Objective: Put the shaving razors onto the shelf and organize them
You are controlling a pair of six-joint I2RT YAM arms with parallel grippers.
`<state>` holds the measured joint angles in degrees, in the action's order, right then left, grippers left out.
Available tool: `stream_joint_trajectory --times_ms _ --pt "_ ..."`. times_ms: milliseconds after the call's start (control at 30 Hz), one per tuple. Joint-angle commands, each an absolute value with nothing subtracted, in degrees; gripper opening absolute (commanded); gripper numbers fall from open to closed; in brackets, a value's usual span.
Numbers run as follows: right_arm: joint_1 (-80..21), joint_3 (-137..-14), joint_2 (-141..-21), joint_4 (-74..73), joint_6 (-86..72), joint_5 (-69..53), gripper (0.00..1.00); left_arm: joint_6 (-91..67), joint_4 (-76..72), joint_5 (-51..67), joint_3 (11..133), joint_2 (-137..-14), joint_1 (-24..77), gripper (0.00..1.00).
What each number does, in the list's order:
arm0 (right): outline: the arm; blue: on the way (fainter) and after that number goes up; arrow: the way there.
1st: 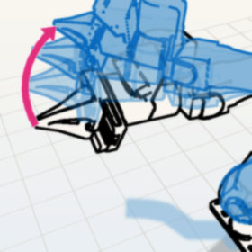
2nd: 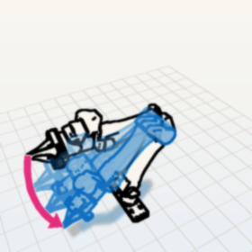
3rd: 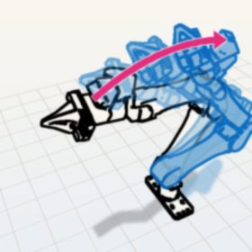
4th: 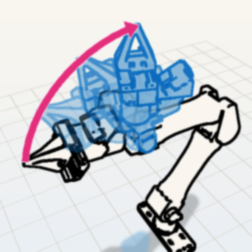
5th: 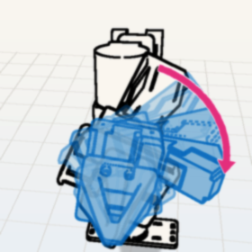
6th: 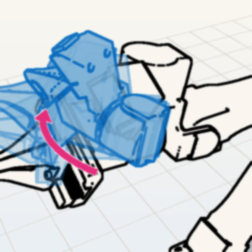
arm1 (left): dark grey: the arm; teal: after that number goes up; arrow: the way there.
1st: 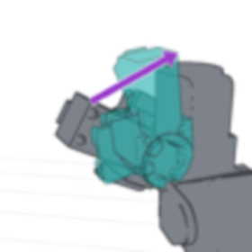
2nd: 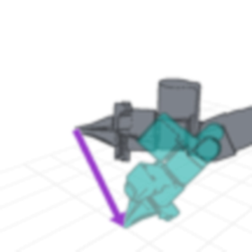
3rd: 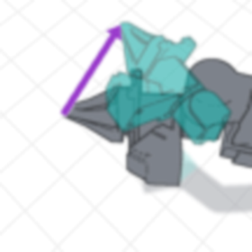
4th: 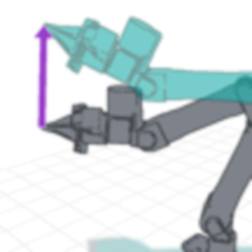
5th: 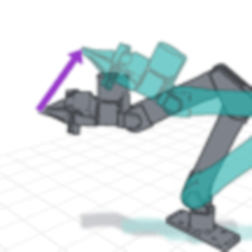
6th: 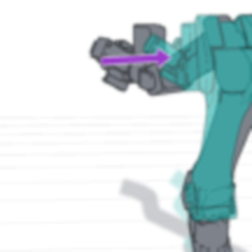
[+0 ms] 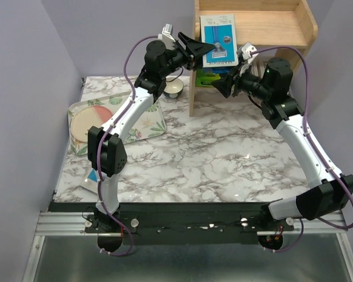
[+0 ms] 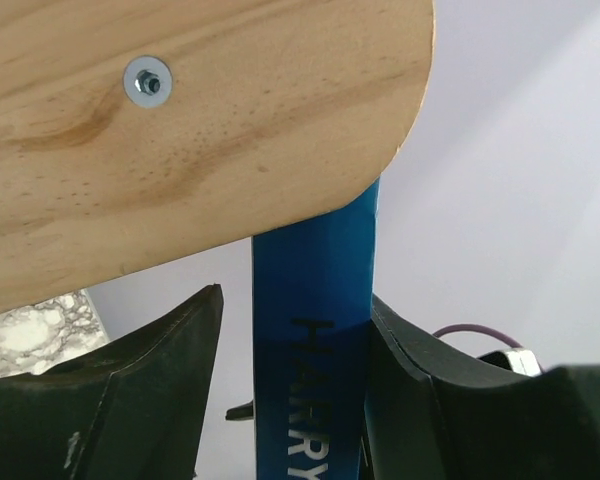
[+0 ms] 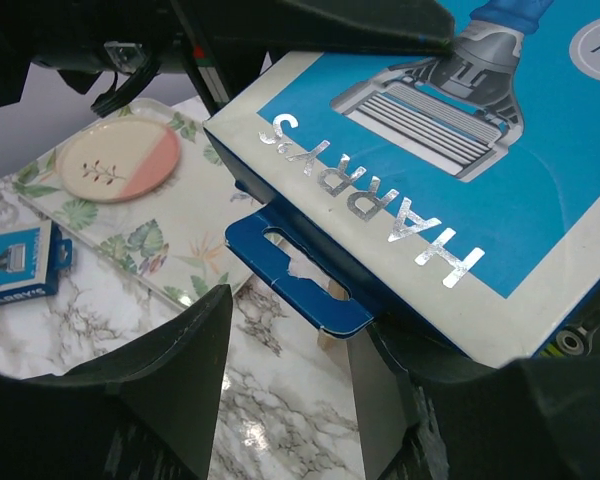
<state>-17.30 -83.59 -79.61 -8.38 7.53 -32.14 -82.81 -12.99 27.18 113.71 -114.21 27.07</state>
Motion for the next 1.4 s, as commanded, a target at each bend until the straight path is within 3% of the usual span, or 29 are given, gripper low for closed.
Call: stream_joint_trajectory --times_ms 0,567,1067,1200,1267,1367 --pt "-17.67 -87.45 -81.73 -2.99 6.16 -29.36 0.56 -81.83 -11.86 28.39 112.50 -112.15 27.33 0.64" --pt "-17.58 -95.70 -88.50 -0.53 3.43 -26.02 0.56 -76.29 -15.38 31.90 102.13 -102.40 22.42 0.88" --pt "-17.58 -110.21 -102.56 -1.32 1.41 -23.29 0.57 -72.51 -16.53 36.39 86.67 -90.44 12.75 0.90" --pt "-17.49 -108.82 -101.61 -2.11 0.35 -23.99 0.57 -66.31 -14.60 37.09 83.59 -86.94 10.73 0.92" --pt "-17.58 -104.10 -98.81 -2.02 1.05 -24.69 0.57 -60.94 -9.70 36.83 81.22 -85.09 8.72 0.98" --pt "-17.58 -97.85 -90.90 -1.76 2.98 -25.75 0.64 -51.53 -1.01 37.87 77.26 -81.13 4.07 0.98"
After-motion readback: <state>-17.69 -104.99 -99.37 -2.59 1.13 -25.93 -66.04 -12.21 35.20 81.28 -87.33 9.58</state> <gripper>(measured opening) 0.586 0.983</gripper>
